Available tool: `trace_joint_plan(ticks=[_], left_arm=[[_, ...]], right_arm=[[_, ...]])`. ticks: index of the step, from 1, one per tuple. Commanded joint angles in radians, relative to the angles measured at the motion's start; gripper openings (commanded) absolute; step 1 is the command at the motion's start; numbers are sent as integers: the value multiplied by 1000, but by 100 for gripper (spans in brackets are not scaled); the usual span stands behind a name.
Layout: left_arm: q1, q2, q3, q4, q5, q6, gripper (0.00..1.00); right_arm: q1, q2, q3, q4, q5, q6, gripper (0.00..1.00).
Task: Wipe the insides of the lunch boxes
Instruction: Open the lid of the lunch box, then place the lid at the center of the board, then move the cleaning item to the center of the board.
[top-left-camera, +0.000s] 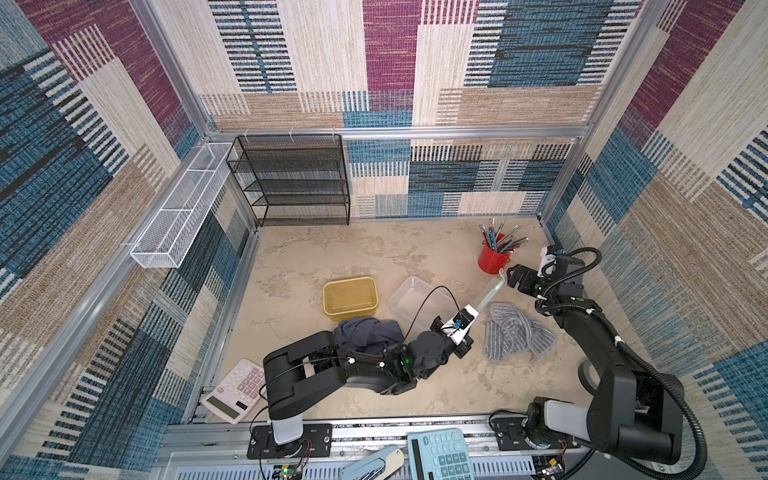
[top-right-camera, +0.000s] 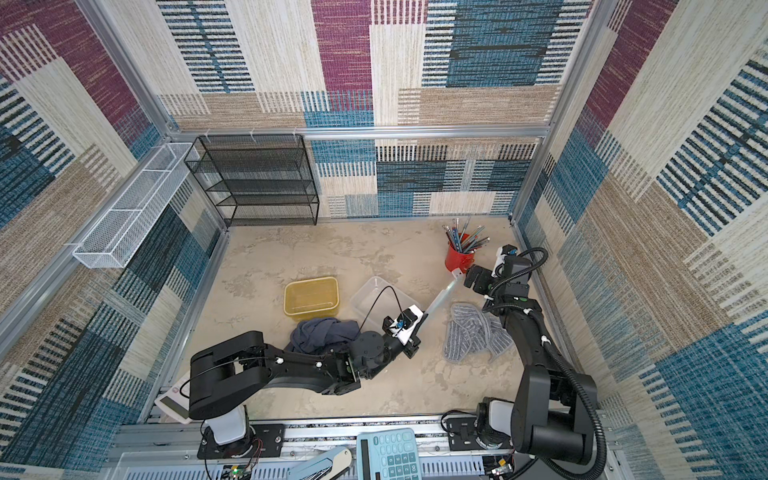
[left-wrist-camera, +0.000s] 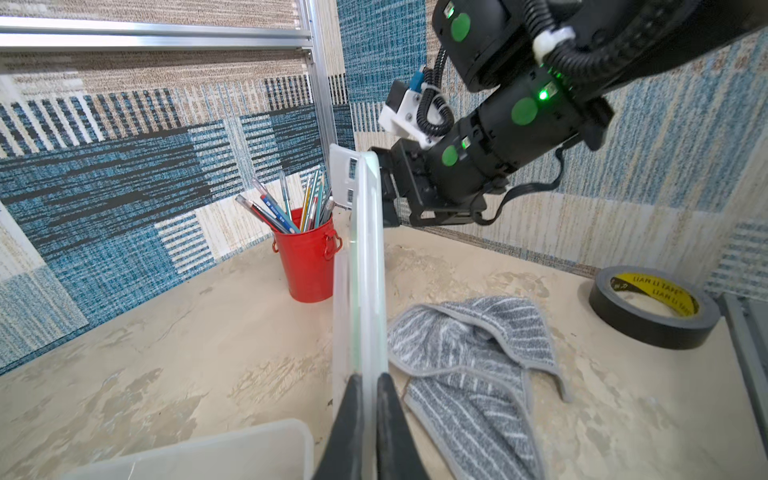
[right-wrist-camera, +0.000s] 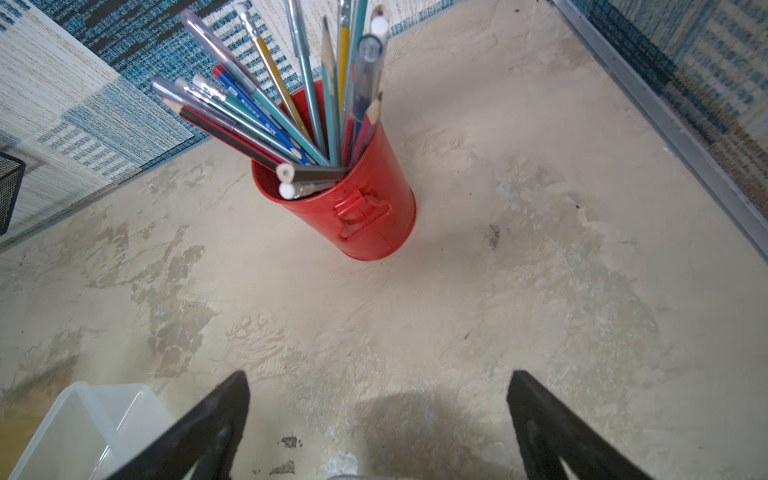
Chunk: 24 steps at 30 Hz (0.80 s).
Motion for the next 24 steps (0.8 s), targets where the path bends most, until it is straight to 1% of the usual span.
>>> trace_joint_plan(ticks=[1, 4, 9, 14, 19, 21, 24], left_arm=[[-16, 3, 42, -96, -75, 26, 0], [-30, 4, 62, -141, -132, 24, 0], [-37, 2, 112, -238, -162, -6, 0], [-42, 2, 156, -317, -196, -27, 0], [-42, -15, 139, -309, -205, -57, 0], [-42, -20, 139, -315, -198, -71, 0], [-44, -21, 138, -319, -183, -81, 0]], right_arm=[[-3, 3, 2, -12, 17, 8, 98], [-19, 18, -3, -30, 23, 14, 98], [-46, 9, -53, -53, 1, 76, 98], [-46, -13, -56, -135, 28, 115, 99], [-45, -62, -126, -159, 2, 164, 99], [-45, -53, -150, -155, 27, 187, 99], [-46, -32, -154, -170, 17, 223, 96]])
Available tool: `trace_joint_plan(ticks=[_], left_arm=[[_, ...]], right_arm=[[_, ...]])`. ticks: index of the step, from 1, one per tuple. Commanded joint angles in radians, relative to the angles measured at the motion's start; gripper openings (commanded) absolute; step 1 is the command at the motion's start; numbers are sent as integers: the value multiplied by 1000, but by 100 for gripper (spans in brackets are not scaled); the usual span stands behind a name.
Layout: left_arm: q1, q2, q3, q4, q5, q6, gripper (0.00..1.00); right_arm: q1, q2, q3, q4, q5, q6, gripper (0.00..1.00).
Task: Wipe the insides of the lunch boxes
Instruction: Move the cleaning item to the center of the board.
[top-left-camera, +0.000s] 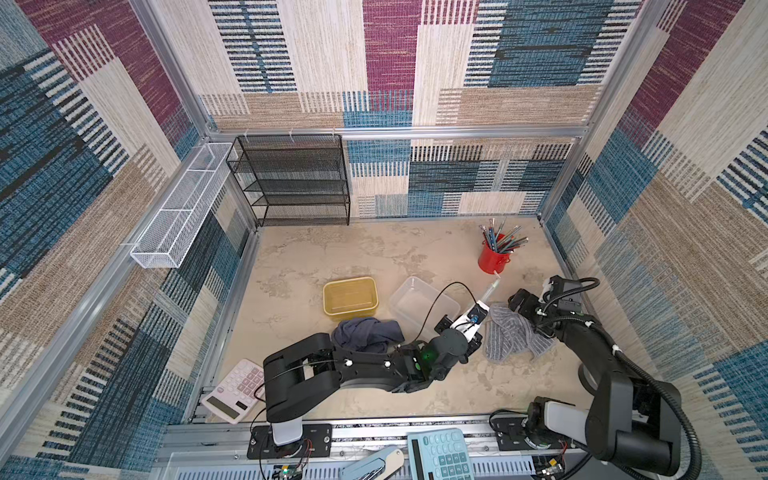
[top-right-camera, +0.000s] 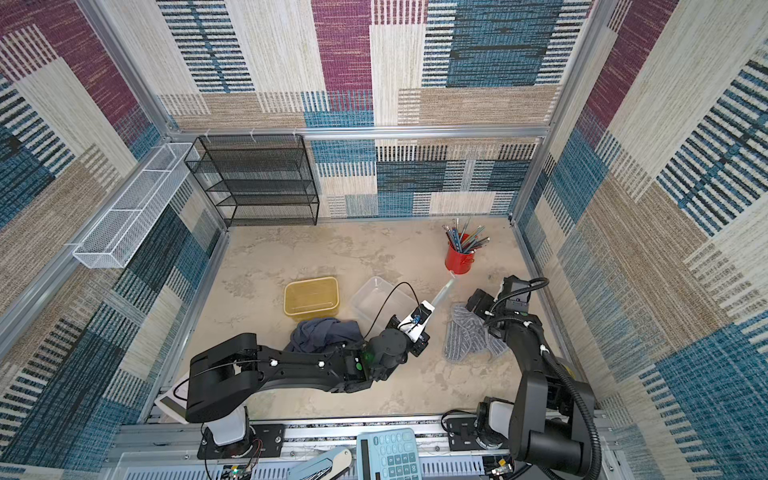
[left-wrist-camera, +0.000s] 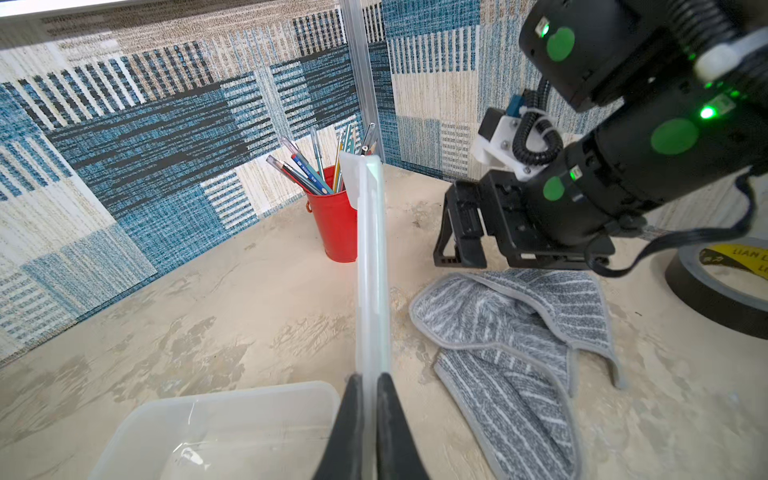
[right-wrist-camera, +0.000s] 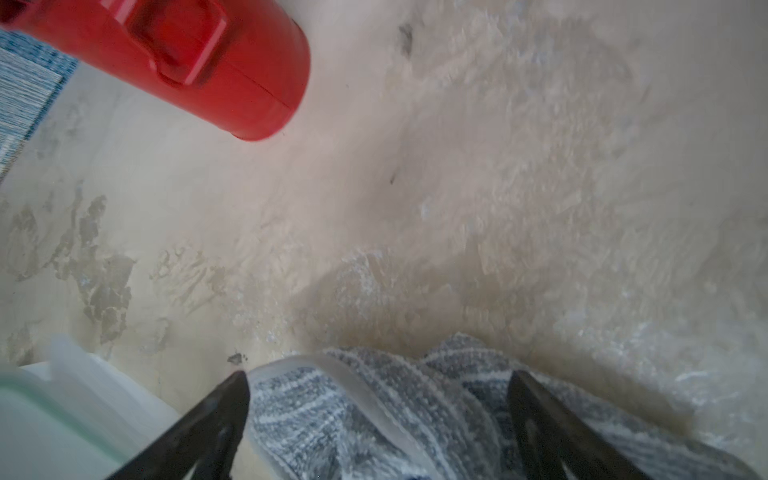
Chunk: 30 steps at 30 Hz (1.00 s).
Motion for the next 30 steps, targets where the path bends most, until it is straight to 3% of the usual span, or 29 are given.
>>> trace_joint_plan(ticks=[1, 7, 14, 19, 22, 24, 30], left_arm=[[-4, -10, -2, 18, 1, -32, 0], [-5, -4, -14, 40, 9, -32, 0], [-19, 3, -5, 27, -7, 10, 0], [-28, 6, 2, 18, -23, 26, 0], [-35, 3, 8, 7, -28, 43, 0], [-45, 14, 14, 0, -25, 60, 0], [-87, 58, 40, -49, -62, 147, 0]], right_arm=[[1, 1, -9, -10, 12, 62, 96], [1, 32, -24, -10, 4, 72, 91], [2, 13, -56, 19, 101, 54, 93], [2, 107, -66, 52, 55, 33, 78], [-7, 119, -46, 62, 148, 32, 58], [-30, 120, -5, 80, 199, 30, 52], [-131, 260, 143, 124, 255, -37, 59]])
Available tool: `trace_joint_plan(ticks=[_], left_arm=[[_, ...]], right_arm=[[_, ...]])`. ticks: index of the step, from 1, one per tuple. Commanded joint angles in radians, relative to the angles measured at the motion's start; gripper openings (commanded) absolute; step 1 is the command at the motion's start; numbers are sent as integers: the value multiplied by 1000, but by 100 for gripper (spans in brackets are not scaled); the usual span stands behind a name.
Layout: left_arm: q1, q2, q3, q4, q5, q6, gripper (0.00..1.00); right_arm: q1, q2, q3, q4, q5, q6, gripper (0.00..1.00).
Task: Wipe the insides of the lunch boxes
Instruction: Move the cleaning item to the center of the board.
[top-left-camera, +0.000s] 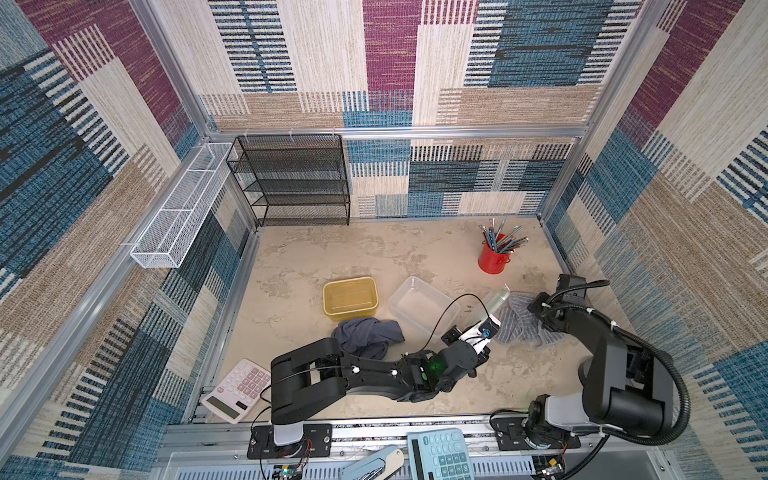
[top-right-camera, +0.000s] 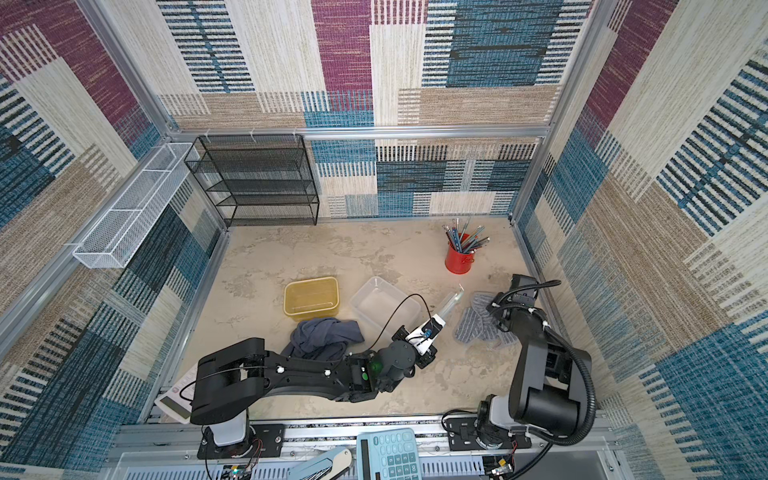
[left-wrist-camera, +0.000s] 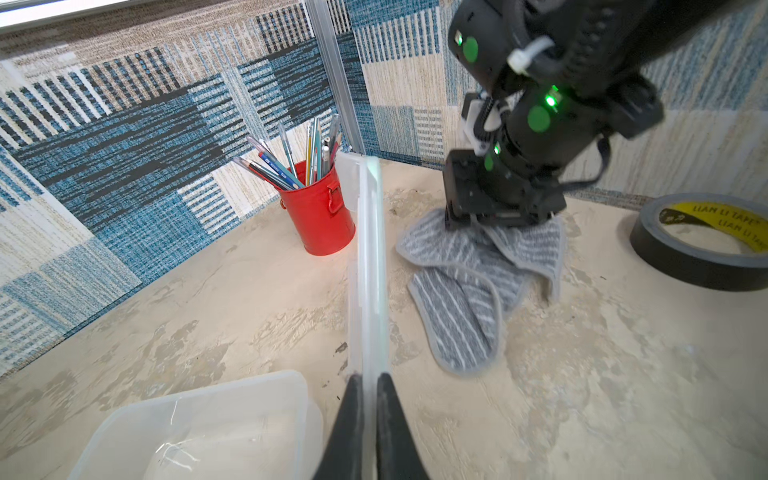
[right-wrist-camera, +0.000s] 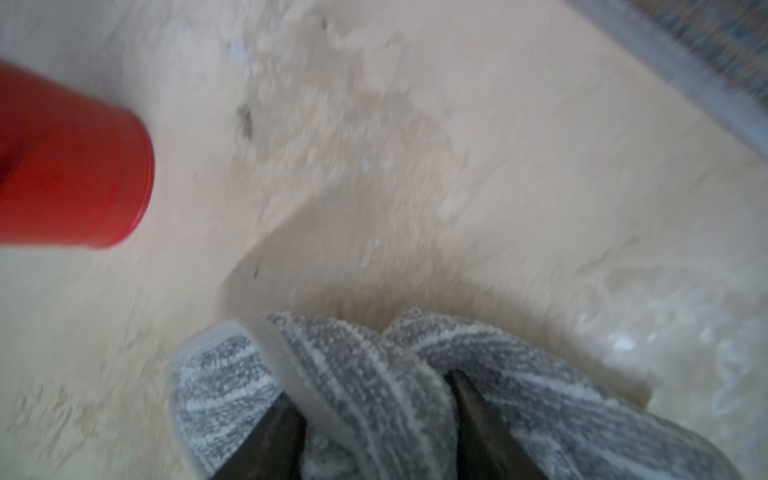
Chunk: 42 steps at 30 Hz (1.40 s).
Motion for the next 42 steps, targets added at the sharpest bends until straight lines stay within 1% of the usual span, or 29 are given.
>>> trace_joint_plan(ticks=[1, 2, 4, 5, 9, 11, 16, 21, 22, 24, 26, 28, 29, 32, 36, 42], left_arm=[[-19, 22, 15, -16, -33, 84, 0], [-25, 36, 16, -16, -34, 96, 0], [-37, 62, 21, -16, -20, 117, 0], [-45, 78, 29, -61, -15, 139, 0], [-90, 162, 72, -69, -18, 287, 0], [-100, 201, 86, -67, -21, 332, 0], [-107, 255, 91, -88, 71, 349, 0], [-107, 287, 151, -204, 119, 353, 0], [-106, 291, 156, -217, 123, 355, 3], [-107, 291, 162, -226, 128, 356, 16], [-107, 274, 153, -228, 141, 346, 38], [-107, 255, 141, -222, 158, 329, 54], [-107, 246, 137, -217, 162, 317, 60], [-109, 224, 133, -217, 163, 300, 65], [-110, 175, 114, -218, 132, 294, 66], [-115, 7, 44, -191, 69, 269, 69]], right_arm=[[-32, 85, 70, 37, 63, -59, 61], [-35, 108, 85, 45, 56, -63, 61], [-37, 123, 90, 71, 42, -68, 67], [-36, 127, 92, 81, 41, -67, 70], [-37, 125, 85, 112, 26, -76, 78], [-40, 128, 89, 116, 31, -87, 83], [-41, 114, 110, 96, 17, -98, 90], [-42, 42, 108, 69, 60, -91, 99], [-41, 28, 109, 63, 57, -90, 99], [-42, 7, 105, 55, 57, -85, 98], [-41, -14, 100, 51, 58, -86, 98], [-41, -34, 95, 51, 59, -87, 98], [-41, -44, 94, 50, 62, -92, 98], [-42, -53, 101, 44, 60, -103, 98], [-41, -46, 102, 42, 59, -106, 98], [-41, -41, 43, 66, 22, -87, 98]])
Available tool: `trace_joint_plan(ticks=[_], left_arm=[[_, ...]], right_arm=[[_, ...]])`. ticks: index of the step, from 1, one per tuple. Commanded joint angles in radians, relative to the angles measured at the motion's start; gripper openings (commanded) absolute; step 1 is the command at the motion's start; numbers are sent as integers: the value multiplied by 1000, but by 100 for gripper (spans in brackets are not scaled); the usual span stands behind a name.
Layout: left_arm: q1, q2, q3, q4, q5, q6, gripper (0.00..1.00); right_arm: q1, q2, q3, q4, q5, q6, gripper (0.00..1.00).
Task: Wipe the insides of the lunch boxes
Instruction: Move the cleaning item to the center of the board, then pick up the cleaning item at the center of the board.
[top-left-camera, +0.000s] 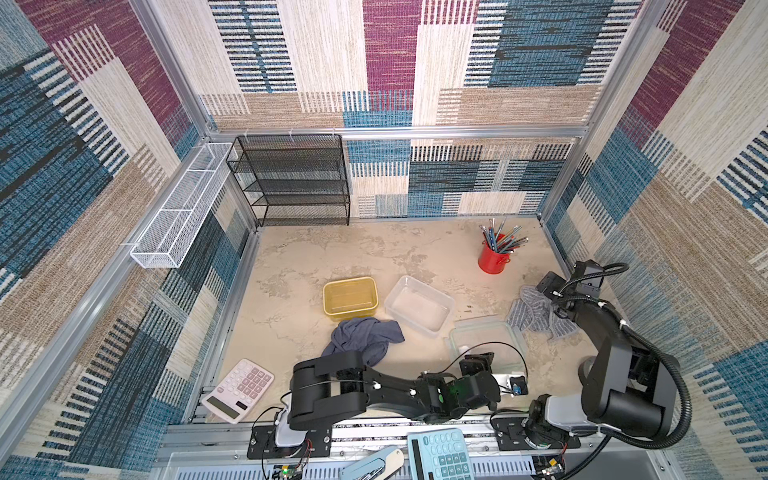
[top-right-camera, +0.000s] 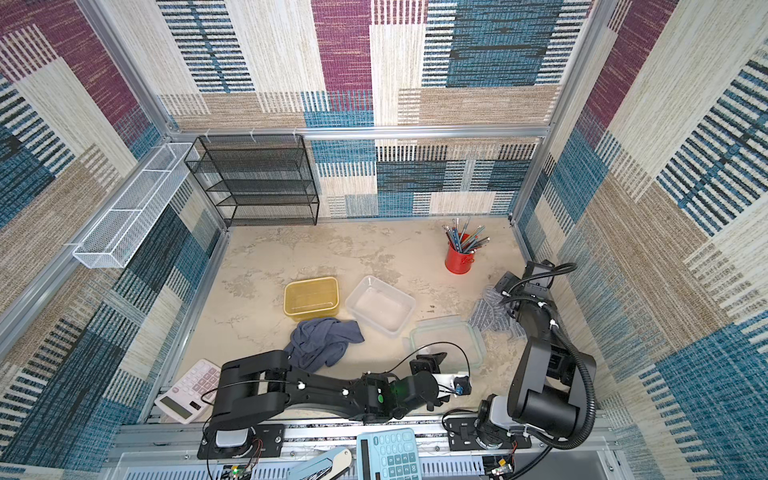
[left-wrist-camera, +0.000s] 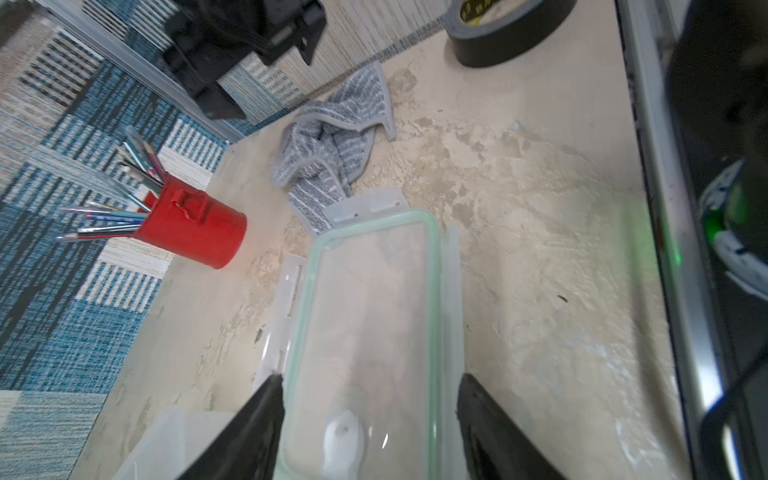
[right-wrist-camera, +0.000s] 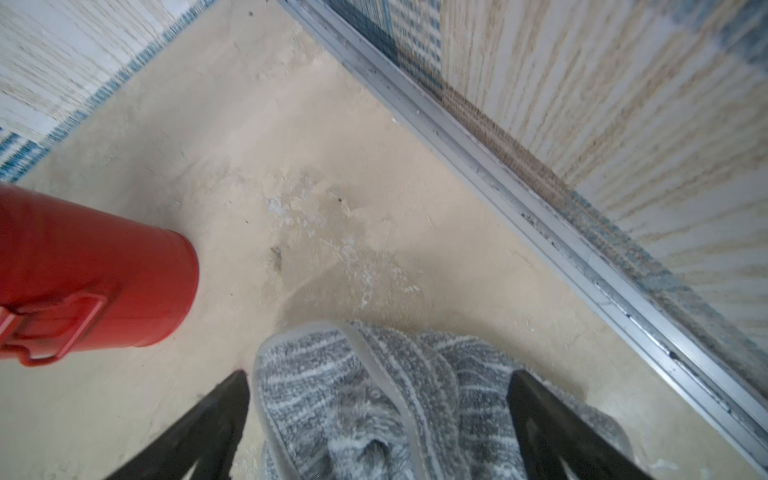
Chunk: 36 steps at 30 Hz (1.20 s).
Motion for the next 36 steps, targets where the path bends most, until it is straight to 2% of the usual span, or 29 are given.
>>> trace_joint_plan(ticks=[1, 6, 10, 19, 23, 25, 30, 36], left_arm=[[0, -89, -25, 47, -62, -53, 70], [14, -153, 3, 18, -169, -80, 80], [49, -188, 12, -19, -233, -120, 85], [199, -375, -76, -140, -228, -310, 87], [308, -445, -61, -290, -160, -471, 91], [361, -469, -45, -366, -123, -546, 93], [463, -494, -37, -491, -60, -668, 93], [567, -450, 6, -675, 59, -857, 93]], right_arm=[[-1, 5, -24, 20, -29, 13, 98], [1, 60, -25, 26, -26, 18, 100], [0, 134, -9, 39, -13, 23, 97], [-1, 212, -36, 87, -21, 27, 80], [-1, 258, -42, 108, -42, 14, 74], [1, 266, -45, 117, -42, 10, 65], [0, 167, -41, 133, -36, 6, 24], [1, -100, 3, 119, -69, 25, 9]])
